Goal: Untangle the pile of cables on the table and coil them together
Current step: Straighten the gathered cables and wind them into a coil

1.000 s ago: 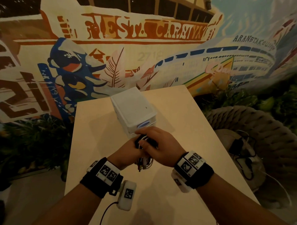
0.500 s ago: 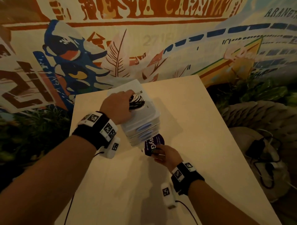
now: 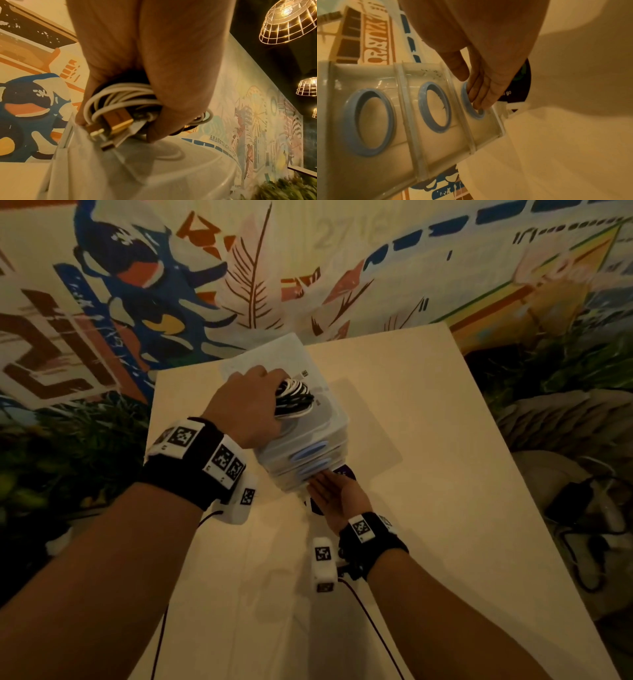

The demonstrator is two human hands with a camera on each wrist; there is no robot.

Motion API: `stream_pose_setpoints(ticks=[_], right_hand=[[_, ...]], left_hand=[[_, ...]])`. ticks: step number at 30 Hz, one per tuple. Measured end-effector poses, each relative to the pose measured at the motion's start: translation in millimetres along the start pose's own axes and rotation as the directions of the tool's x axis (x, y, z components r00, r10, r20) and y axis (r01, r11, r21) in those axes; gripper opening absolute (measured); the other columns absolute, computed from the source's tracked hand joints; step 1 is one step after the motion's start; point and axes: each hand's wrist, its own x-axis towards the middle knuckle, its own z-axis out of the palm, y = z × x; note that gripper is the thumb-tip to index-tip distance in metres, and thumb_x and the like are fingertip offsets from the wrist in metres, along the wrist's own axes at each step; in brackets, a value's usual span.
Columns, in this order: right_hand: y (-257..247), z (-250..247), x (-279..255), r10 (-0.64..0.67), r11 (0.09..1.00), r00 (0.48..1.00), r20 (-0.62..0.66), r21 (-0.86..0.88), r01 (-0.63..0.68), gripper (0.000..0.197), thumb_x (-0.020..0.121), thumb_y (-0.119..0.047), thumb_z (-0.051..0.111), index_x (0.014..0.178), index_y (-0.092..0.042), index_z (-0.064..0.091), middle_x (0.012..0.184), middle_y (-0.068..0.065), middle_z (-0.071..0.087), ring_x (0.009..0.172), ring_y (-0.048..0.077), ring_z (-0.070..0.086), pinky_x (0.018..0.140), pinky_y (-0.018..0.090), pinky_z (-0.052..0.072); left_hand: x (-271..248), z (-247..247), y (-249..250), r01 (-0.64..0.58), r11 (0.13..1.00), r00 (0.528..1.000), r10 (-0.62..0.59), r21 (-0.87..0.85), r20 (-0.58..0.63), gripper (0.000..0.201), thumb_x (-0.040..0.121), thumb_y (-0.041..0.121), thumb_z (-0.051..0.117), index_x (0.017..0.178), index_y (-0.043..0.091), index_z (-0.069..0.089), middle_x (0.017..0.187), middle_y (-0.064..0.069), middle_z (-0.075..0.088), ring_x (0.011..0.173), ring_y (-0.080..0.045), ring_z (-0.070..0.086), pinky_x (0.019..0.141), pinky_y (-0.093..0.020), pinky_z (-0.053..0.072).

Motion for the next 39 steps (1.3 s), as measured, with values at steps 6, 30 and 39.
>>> stream_pose_setpoints(ticks=[6, 30, 39], right_hand=[[11.4, 12.5, 3.5, 0.021, 0.999, 1.000, 0.019, 0.036, -0.022, 0.031, 0.102, -0.007, 0.052, 0.129, 0.003, 0.061, 0.097, 0.016, 0.070, 0.090, 0.030, 0.067, 0.081, 0.037, 0.056], [36.2, -81.7, -58.2, 0.016, 0.998, 1.000, -0.002, 0.068, -0.015, 0.021, 0.103, -0.013, 0.053, 0.107, 0.001, 0.068, 0.093, 0.017, 0.073, 0.087, 0.029, 0.069, 0.077, 0.035, 0.063], [-15.4, -100.2, -80.0, -0.016, 0.884, 0.987, -0.157, -0.465, -0.060, 0.011, 0.094, -0.018, 0.066, 0.087, -0.010, 0.063, 0.068, 0.005, 0.060, 0.055, 0.018, 0.056, 0.055, 0.030, 0.048]], left_hand=[[-0.4, 1.4, 1.1, 0.005, 1.000, 1.000, -0.005, -0.011, -0.007, 0.066, 0.084, 0.026, 0.069, 0.144, 0.021, 0.042, 0.130, -0.013, 0.051, 0.115, -0.044, 0.052, 0.096, -0.053, 0.048], [-9.7, 9.0, 8.5, 0.005, 0.999, 0.997, -0.001, 0.053, -0.077, 0.061, 0.087, 0.020, 0.068, 0.143, 0.018, 0.042, 0.131, -0.017, 0.048, 0.116, -0.047, 0.047, 0.093, -0.055, 0.045], [-56.1, -5.8, 28.1, -0.083, 0.997, 0.991, 0.082, -0.005, -0.110, 0.054, 0.090, 0.033, 0.067, 0.139, 0.023, 0.048, 0.117, -0.009, 0.062, 0.104, -0.038, 0.061, 0.082, -0.048, 0.054]])
